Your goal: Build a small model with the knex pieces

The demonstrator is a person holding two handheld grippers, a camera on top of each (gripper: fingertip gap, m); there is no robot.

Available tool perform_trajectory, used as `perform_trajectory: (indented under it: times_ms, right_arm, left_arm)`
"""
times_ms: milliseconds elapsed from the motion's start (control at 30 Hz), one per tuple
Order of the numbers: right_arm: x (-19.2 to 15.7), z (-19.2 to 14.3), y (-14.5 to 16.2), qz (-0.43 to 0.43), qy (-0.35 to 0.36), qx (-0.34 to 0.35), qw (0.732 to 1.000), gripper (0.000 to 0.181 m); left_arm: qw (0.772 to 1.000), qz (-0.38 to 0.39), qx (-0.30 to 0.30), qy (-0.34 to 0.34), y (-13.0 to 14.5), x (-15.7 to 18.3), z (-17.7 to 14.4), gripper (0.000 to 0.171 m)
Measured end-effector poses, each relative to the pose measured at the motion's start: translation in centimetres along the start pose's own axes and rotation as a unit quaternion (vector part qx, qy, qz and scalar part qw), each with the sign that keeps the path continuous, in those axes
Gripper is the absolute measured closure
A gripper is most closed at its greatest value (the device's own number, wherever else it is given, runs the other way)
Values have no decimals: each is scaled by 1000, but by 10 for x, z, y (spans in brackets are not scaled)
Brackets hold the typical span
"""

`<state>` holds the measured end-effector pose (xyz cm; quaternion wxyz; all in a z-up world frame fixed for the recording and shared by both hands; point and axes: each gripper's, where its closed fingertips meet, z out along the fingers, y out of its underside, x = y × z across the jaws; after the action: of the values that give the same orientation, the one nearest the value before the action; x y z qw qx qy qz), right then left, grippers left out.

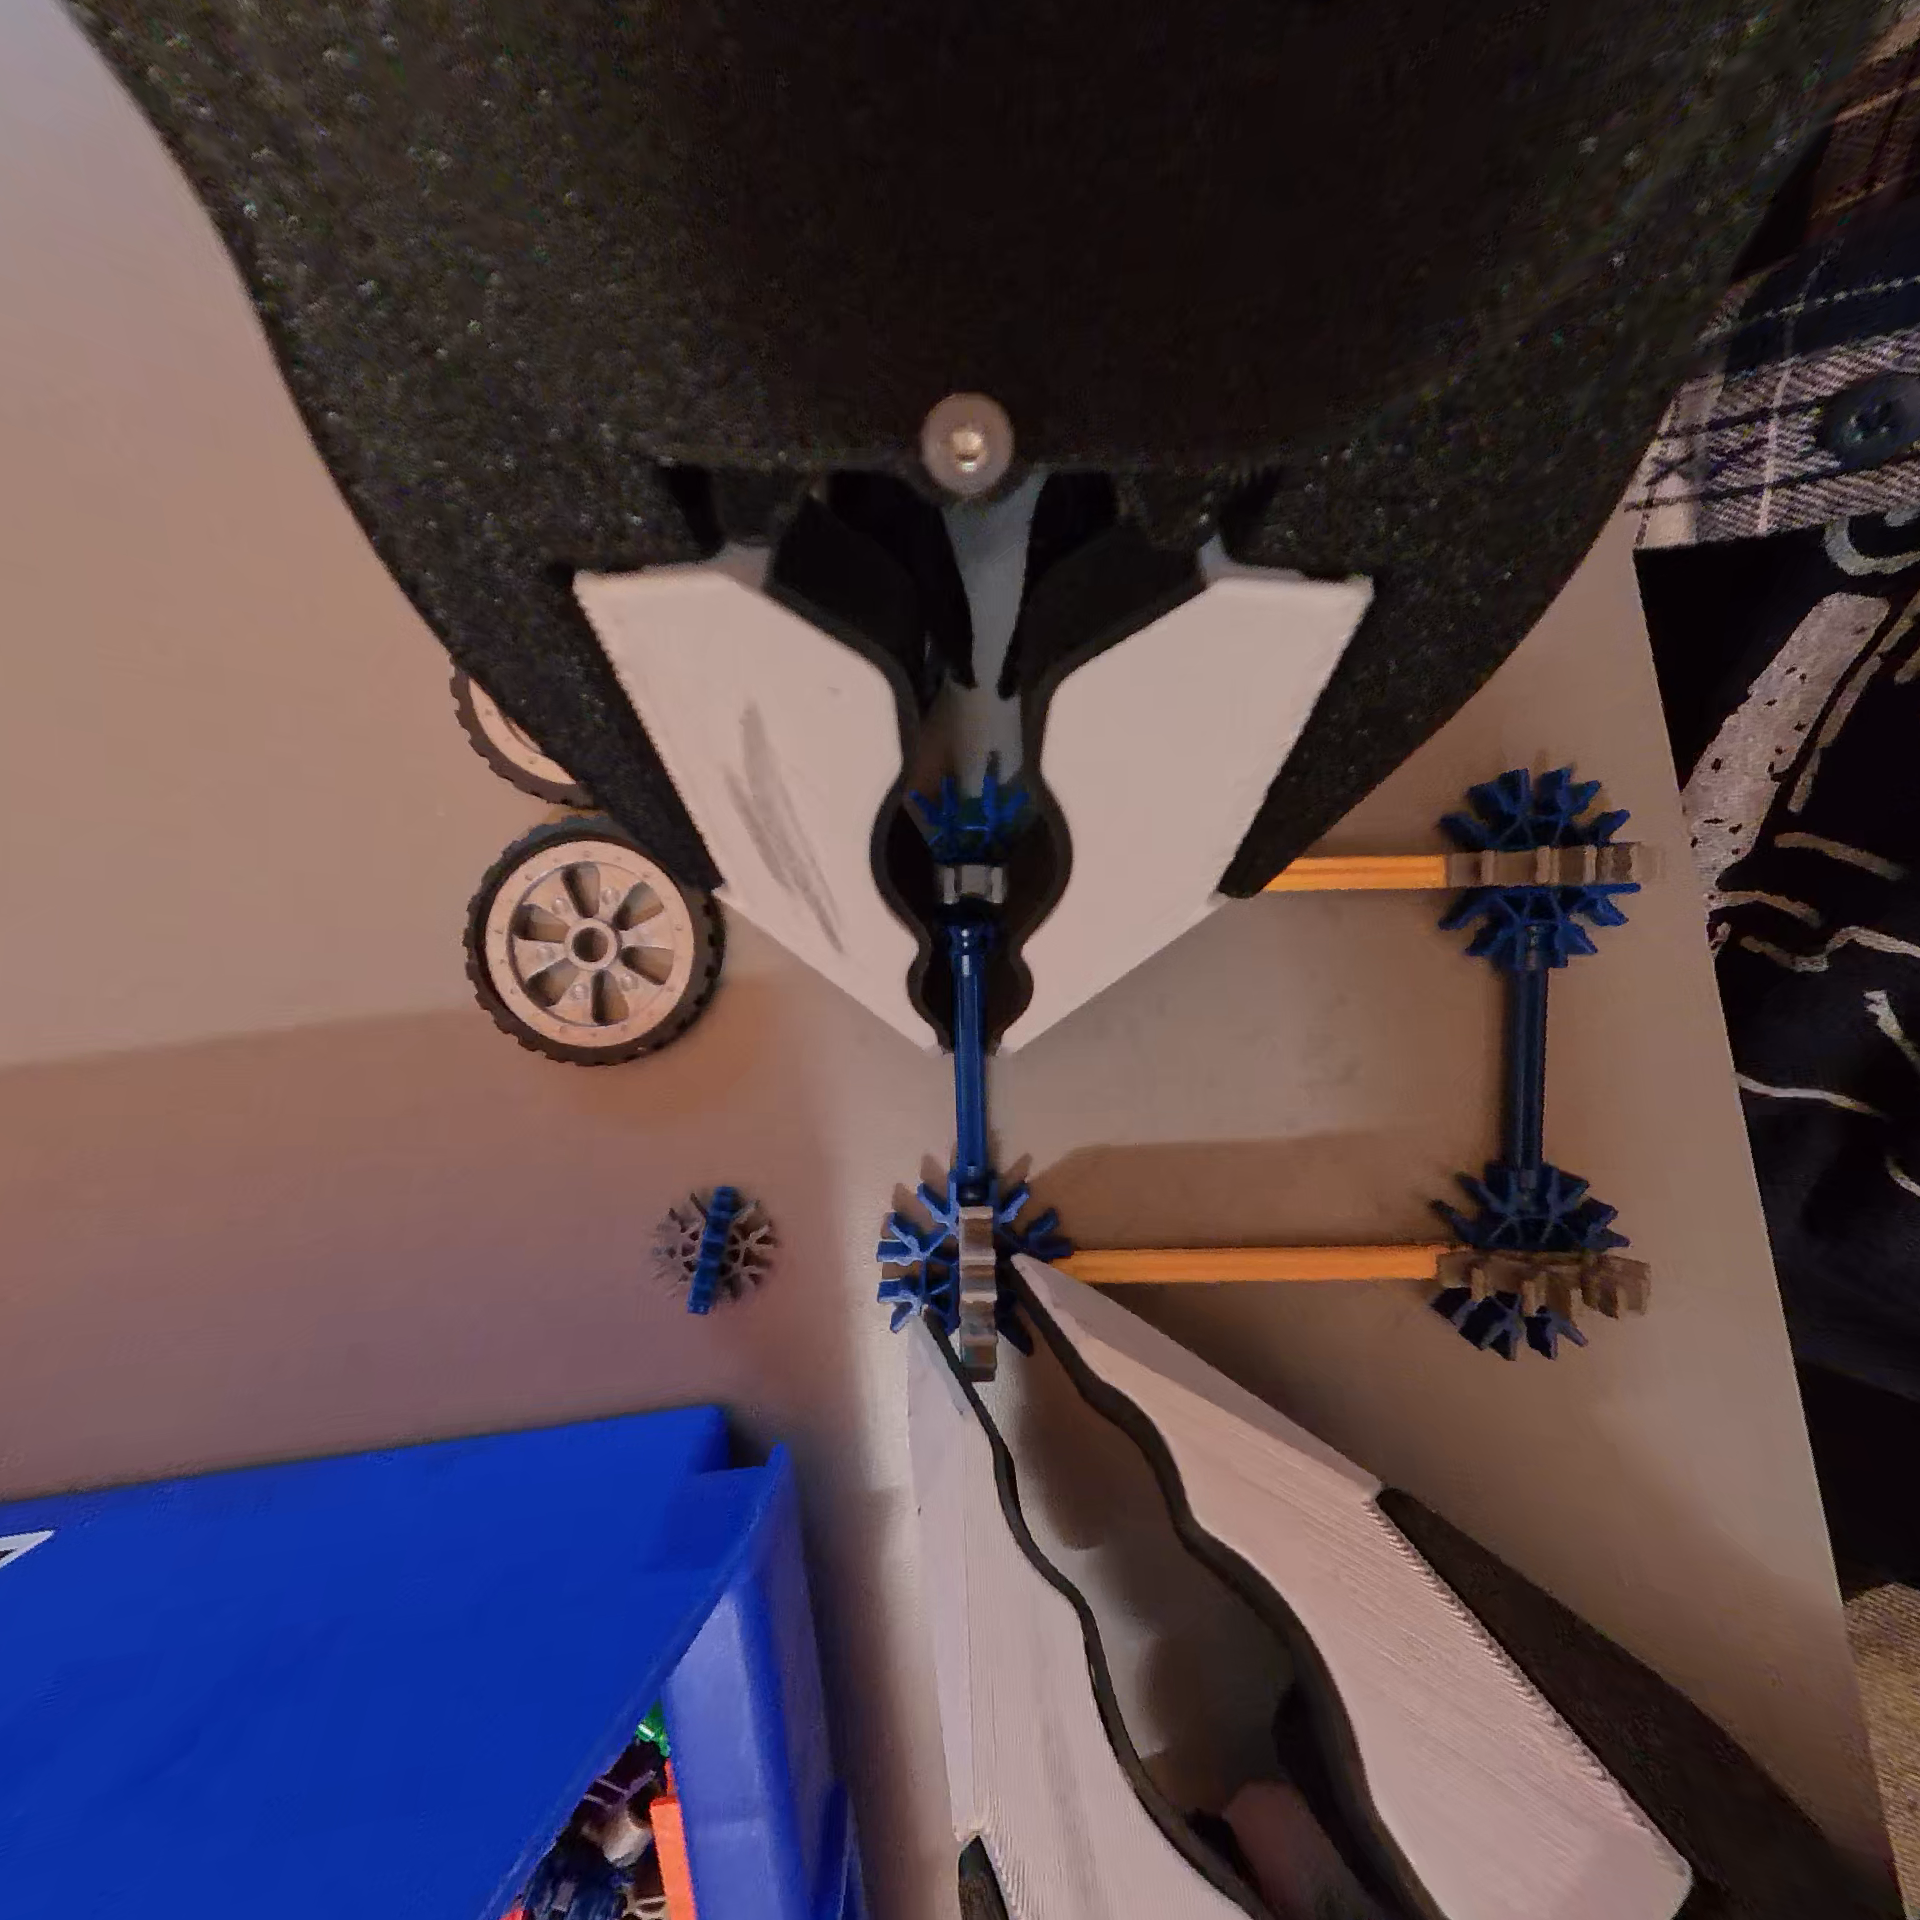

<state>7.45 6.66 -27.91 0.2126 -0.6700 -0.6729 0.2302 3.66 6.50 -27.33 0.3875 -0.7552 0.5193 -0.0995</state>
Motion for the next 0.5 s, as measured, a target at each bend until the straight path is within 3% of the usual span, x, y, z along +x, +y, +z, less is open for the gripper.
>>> perform_trajectory:
  times_ms: [500]
  right_arm:
    - [-1, 1, -2, -18, 10, 3, 1000, 176]
  left_arm:
    - [1000, -1, 17, 13, -2, 4, 3, 161]
